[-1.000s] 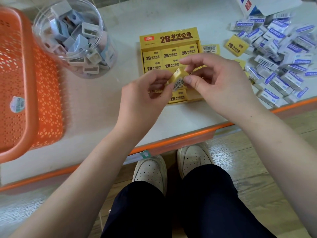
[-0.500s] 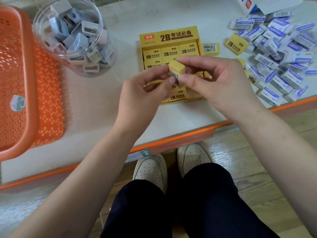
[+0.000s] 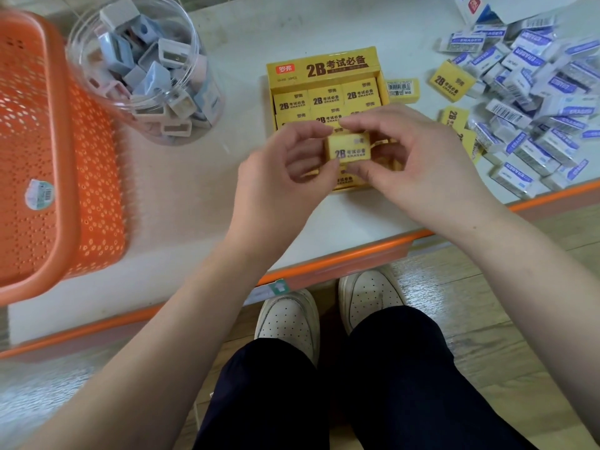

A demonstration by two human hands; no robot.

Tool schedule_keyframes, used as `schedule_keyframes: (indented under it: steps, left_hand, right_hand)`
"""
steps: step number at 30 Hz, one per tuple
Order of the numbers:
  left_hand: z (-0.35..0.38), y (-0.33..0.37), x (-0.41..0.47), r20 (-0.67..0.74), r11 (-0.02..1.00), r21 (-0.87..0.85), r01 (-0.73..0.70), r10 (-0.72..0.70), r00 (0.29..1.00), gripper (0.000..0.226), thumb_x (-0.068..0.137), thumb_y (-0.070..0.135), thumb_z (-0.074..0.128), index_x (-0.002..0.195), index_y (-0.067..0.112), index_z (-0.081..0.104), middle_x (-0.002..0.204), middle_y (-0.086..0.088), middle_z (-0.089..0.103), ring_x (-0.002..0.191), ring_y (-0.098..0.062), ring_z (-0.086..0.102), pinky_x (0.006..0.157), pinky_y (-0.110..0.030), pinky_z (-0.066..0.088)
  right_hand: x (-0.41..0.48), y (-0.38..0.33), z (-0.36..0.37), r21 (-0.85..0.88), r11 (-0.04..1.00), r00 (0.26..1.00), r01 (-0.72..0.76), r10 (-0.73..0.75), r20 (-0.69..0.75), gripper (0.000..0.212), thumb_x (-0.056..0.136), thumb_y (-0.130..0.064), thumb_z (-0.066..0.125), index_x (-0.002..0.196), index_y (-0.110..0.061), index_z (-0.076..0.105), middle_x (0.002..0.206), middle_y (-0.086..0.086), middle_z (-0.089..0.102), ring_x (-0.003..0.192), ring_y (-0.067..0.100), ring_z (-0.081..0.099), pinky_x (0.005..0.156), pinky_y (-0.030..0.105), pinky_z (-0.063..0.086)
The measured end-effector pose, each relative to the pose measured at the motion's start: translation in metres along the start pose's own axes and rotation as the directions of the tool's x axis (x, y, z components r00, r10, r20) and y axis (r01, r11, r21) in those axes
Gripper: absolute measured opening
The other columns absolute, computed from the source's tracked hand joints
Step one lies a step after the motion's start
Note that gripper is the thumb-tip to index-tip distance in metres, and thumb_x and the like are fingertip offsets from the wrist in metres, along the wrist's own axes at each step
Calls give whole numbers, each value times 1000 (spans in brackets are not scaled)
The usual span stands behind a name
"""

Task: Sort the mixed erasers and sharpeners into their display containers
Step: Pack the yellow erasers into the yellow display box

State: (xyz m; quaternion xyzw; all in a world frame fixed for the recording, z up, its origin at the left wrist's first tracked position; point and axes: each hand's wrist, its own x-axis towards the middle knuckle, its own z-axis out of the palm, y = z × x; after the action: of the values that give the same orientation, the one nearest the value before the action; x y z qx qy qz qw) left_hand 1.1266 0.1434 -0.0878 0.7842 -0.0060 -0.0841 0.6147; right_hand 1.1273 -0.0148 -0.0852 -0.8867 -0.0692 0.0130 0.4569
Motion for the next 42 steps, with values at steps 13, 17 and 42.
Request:
schedule_keyframes:
  steps: [13, 17, 42]
  left_hand:
    - [3, 5, 24, 294, 616, 745, -256, 41, 955, 45, 90, 22, 61, 134, 20, 52, 149, -2, 37, 140, -18, 28, 111, -22, 15]
    - [3, 5, 24, 296, 608, 754, -249, 24, 955, 45, 91, 23, 61, 135, 20, 51, 150, -1, 36, 141, -17, 26, 112, -23, 15]
    - [15, 3, 21, 281, 650, 731, -207, -10, 960, 45, 94, 30, 54, 138, 30, 46, 155, 5, 24, 145, -14, 13, 115, -31, 13]
  right_hand:
    - [12, -12, -32, -607, 794, 952, 29, 163, 259, 38, 88, -17, 61, 126, -22, 58, 121, 4, 52, 105, 23, 51, 92, 31, 37]
    - [12, -7, -34, -604, 797, 965, 18, 144, 219, 26, 89, -20, 60, 113, -23, 68, 111, 1, 64, 101, 22, 56, 85, 26, 39]
    - [33, 32, -62, -566, 767, 948, -303, 185, -257, 44, 90, -7, 46, 132, -15, 51, 135, 8, 47, 121, 26, 45, 98, 27, 34]
